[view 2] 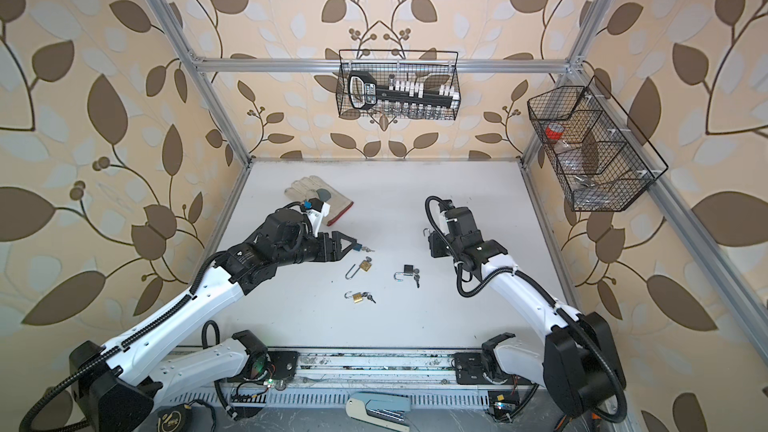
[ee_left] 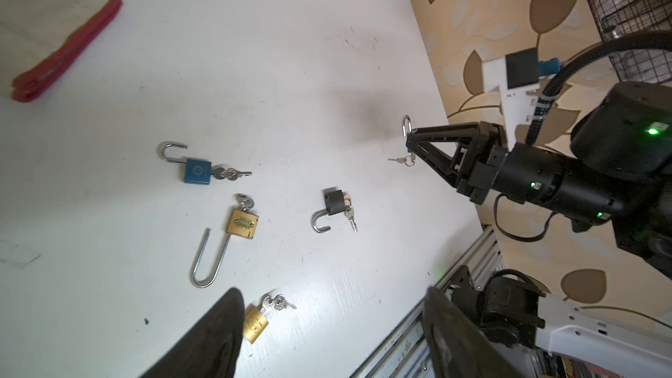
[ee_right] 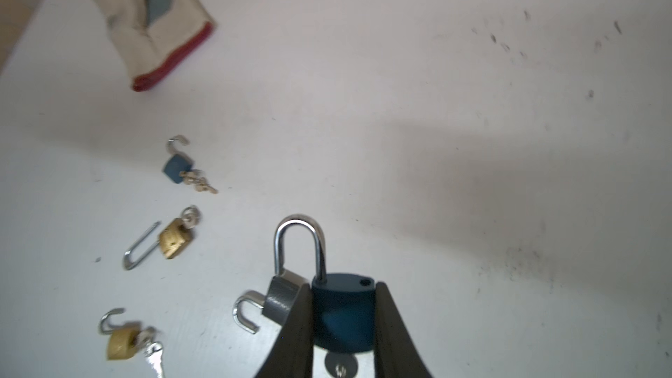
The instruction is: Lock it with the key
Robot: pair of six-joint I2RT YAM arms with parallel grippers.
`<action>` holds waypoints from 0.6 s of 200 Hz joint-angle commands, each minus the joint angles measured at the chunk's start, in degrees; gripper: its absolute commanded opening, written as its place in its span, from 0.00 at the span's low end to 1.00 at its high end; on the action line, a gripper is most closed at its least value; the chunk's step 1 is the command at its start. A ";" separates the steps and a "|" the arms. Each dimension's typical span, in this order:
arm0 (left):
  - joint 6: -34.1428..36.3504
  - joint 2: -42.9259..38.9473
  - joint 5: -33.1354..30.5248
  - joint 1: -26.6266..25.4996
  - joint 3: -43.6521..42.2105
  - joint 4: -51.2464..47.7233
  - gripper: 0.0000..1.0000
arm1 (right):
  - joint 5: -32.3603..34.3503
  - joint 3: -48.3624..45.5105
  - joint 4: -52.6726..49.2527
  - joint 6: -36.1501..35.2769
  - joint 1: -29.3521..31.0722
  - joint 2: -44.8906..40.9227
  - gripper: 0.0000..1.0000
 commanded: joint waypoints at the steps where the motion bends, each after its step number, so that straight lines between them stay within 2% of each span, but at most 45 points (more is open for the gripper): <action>1: 0.40 1.76 10.33 0.75 3.82 7.65 0.76 | -12.12 -1.47 5.56 -5.84 3.49 -5.37 0.06; 17: -0.13 3.53 14.92 0.31 4.31 10.78 0.72 | -13.31 -0.63 5.75 -8.87 8.25 -7.45 0.05; 39: -0.06 4.74 16.21 -0.88 4.94 11.81 0.68 | -12.71 0.92 5.52 -11.22 13.32 -7.85 0.03; 120: 0.85 7.55 18.42 -3.74 4.34 12.43 0.56 | -15.59 4.34 6.67 -12.94 20.19 -5.37 0.00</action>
